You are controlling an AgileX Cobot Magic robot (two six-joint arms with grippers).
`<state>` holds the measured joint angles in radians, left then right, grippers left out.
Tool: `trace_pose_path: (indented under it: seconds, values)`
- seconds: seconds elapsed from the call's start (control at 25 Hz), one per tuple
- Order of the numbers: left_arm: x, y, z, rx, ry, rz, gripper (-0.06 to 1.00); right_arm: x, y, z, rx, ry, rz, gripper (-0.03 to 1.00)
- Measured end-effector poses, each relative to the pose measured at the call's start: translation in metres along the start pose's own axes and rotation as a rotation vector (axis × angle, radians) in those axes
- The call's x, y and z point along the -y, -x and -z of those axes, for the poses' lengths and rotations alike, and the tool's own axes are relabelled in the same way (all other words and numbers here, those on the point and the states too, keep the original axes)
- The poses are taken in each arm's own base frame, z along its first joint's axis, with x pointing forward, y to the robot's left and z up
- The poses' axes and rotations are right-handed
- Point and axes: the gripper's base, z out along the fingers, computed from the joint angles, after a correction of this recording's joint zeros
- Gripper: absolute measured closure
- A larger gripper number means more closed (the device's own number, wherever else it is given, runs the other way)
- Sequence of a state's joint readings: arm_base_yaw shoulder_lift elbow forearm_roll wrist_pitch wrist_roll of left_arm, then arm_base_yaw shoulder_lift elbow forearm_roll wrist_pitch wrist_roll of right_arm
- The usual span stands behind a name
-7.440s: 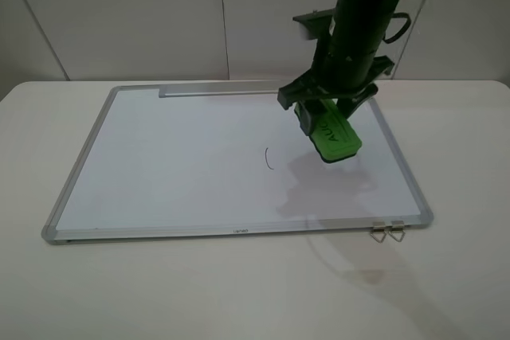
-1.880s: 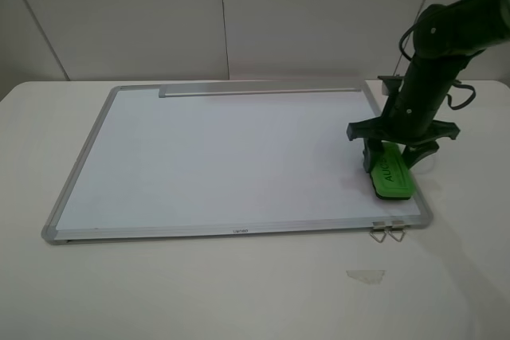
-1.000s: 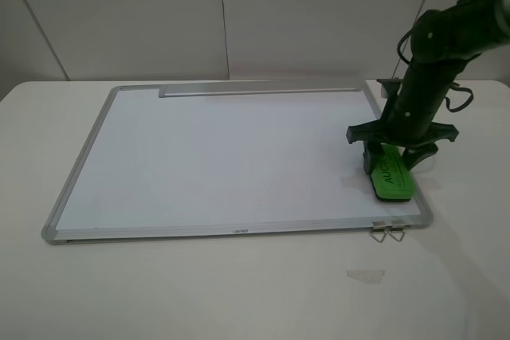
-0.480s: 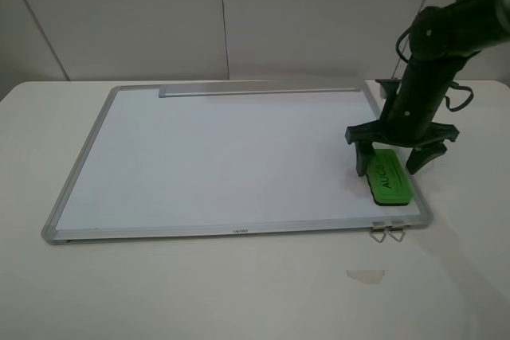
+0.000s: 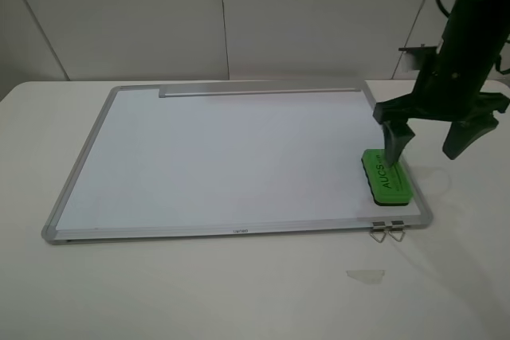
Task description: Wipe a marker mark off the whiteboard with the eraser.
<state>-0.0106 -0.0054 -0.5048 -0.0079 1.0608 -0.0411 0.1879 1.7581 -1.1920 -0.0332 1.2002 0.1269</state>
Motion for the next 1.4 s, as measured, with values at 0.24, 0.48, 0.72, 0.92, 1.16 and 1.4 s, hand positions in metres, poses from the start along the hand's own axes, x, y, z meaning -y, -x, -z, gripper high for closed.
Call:
trace_pose_path:
  seconds: [0.24,0.48,0.72,0.92,1.16,1.4]
  values:
    - [0.0,0.0,0.0,0.0,0.0,0.0,0.26,0.006,-0.026,0.039,0.122,-0.006,0.005,0.14]
    - [0.0,0.0,0.0,0.0,0.0,0.0,0.26,0.015,-0.092,0.055,0.205,-0.01,0.006,0.14]
    - [0.0,0.0,0.0,0.0,0.0,0.0,0.26,0.024,-0.164,0.062,0.345,0.002,0.002,0.14]
    - [0.0,0.0,0.0,0.0,0.0,0.0,0.26,0.03,-0.209,0.059,0.538,0.003,0.043,0.14]
    - [0.0,0.0,0.0,0.0,0.0,0.0,0.26,0.033,-0.246,0.042,0.732,-0.002,0.097,0.14]
    - [0.0,0.0,0.0,0.0,0.0,0.0,0.26,0.036,-0.27,0.043,0.892,0.007,0.088,0.14]
